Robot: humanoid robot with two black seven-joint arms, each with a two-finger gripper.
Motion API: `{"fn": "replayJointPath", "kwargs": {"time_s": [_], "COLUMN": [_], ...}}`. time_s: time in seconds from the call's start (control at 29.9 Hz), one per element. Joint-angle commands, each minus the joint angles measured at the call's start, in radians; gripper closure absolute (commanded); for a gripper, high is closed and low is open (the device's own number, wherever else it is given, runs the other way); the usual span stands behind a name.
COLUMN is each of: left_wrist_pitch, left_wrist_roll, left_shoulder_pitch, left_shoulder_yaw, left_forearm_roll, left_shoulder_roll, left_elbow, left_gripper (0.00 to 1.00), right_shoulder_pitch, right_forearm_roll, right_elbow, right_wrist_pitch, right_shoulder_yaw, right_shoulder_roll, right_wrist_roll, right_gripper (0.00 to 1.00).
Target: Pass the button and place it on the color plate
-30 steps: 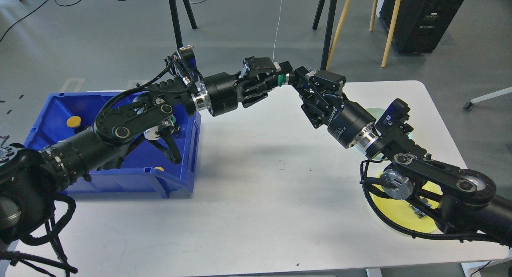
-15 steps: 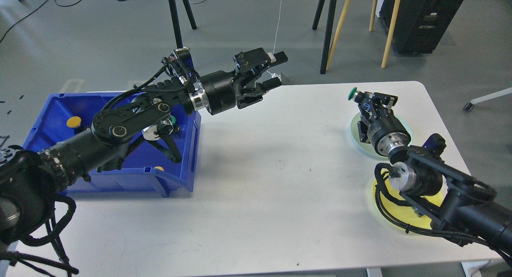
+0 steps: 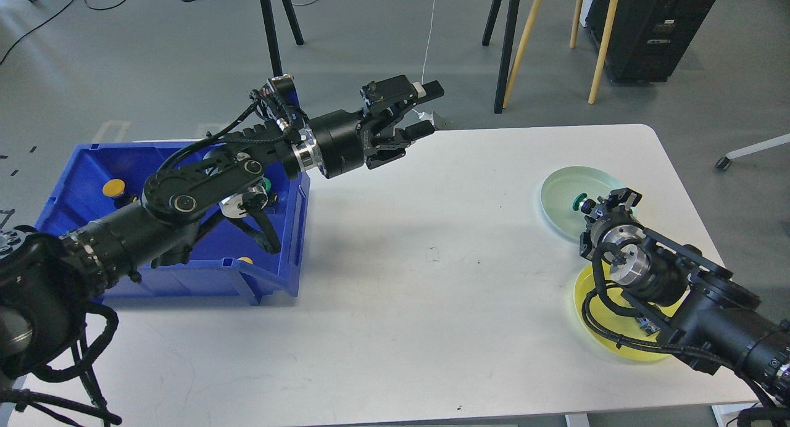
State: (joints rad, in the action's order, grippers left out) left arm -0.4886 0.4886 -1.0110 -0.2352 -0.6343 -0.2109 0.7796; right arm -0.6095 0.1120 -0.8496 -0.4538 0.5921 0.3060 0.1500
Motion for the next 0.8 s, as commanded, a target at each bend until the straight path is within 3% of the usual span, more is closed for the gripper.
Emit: {"fn": "replayJointPath", "kwargs": {"time_s": [0.0,0.03,0.2,0.3,0.47,0.6,0.77], "left_wrist_pitch": [0.000,0.000,0.000,0.000,0.000,0.000,0.000], "left_wrist_roll": [0.000,0.000,0.000,0.000,0.000,0.000,0.000], "left_shoulder_pitch": [-0.001,-0.001,0.000,0.000,-0.001,0.006,0.094], "left_shoulder_yaw": [-0.012,-0.018,-0.100,-0.167,-0.200,-0.254,-0.331], "left_forearm_roll": [0.001,0.001,0.018,0.042,0.057,0.068,0.082], "left_shoulder_roll": [0.010,0.008,-0.011,-0.050,-0.165,-0.235,-0.272], "left_elbow": [0.001,0.003,0.013,0.015,0.021,0.021,0.023], "left_gripper": [0.18,0.18,0.18,0.18,0.11,0.08,0.06], "right_shoulder_pitch": [0.007,0.007,-0.007,-0.047,-0.088,-0.101,-0.095], "right_forearm_roll": [0.000,-0.002,-0.011,-0.064,-0.181,-0.178,-0.175], "right_elbow": [-0.011,-0.019,-0.084,-0.201,-0.448,-0.477,-0.468], "right_wrist_pitch": [0.004,0.007,0.020,0.082,0.347,0.552,0.776], "right_shoulder_yaw": [0.037,0.037,0.037,0.037,0.063,0.075,0.086], "right_shoulder_roll": [0.005,0.008,0.028,0.108,0.261,0.275,0.275], "right_wrist_roll": [0.029,0.031,0.043,0.106,0.213,0.267,0.270], "right_gripper": [0.06,0.01,0.01,0.01,0.01,0.01,0.01]}}
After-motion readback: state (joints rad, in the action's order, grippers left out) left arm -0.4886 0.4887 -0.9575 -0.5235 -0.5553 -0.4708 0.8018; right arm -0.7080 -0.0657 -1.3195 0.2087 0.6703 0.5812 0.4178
